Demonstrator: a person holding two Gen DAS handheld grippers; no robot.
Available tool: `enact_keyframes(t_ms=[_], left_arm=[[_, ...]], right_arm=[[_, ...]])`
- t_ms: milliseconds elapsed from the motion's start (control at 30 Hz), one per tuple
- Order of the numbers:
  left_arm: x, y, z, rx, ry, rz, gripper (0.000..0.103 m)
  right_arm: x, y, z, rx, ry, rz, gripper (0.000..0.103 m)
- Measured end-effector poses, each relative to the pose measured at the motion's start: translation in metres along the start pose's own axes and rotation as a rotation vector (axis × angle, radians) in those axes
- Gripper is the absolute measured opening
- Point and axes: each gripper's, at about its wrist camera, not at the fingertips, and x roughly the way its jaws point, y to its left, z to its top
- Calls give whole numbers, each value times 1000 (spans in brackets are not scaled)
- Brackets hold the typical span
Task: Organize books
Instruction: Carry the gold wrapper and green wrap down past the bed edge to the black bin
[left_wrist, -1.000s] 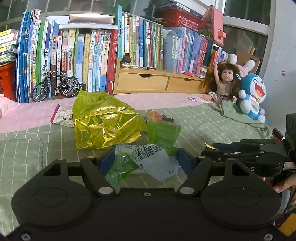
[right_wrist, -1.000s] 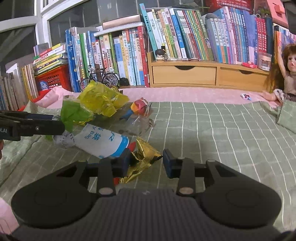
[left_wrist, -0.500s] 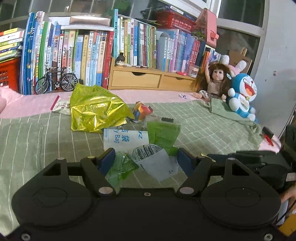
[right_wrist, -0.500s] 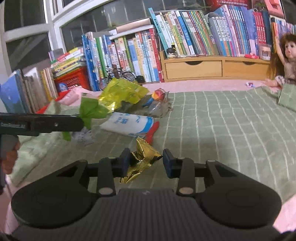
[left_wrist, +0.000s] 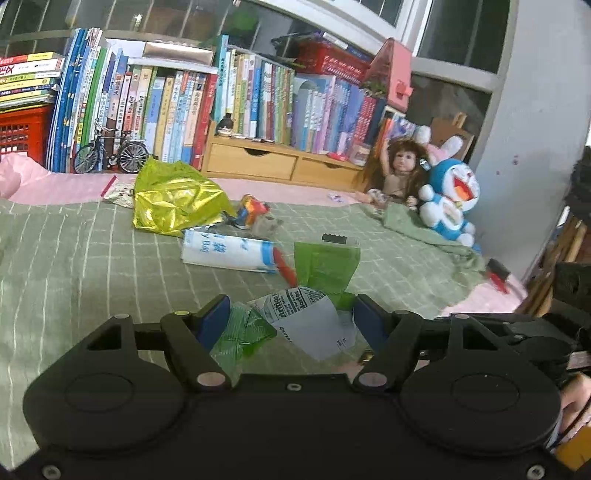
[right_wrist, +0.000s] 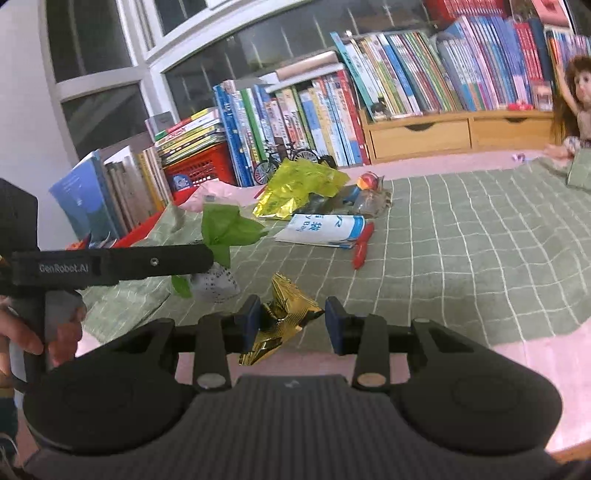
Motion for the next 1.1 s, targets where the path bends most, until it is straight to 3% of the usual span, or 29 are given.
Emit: enact_keyframes(t_ms=[233,733,933,1100], left_arm=[[-44,-26,-22,35,-44,-7,71],[-74,-39,-77,-32,30,-35,71],[-76,-44,-96,-36,76,-14,71],[-83,-51,-109,-31,98,-48,71]], right_arm=[[-25,13,-19,2,13,25,42],[-43,24,-70,73,105,80,42],[-45,19,-88,105,144,60,42],[-44,14,-102,91,187,-2,42]])
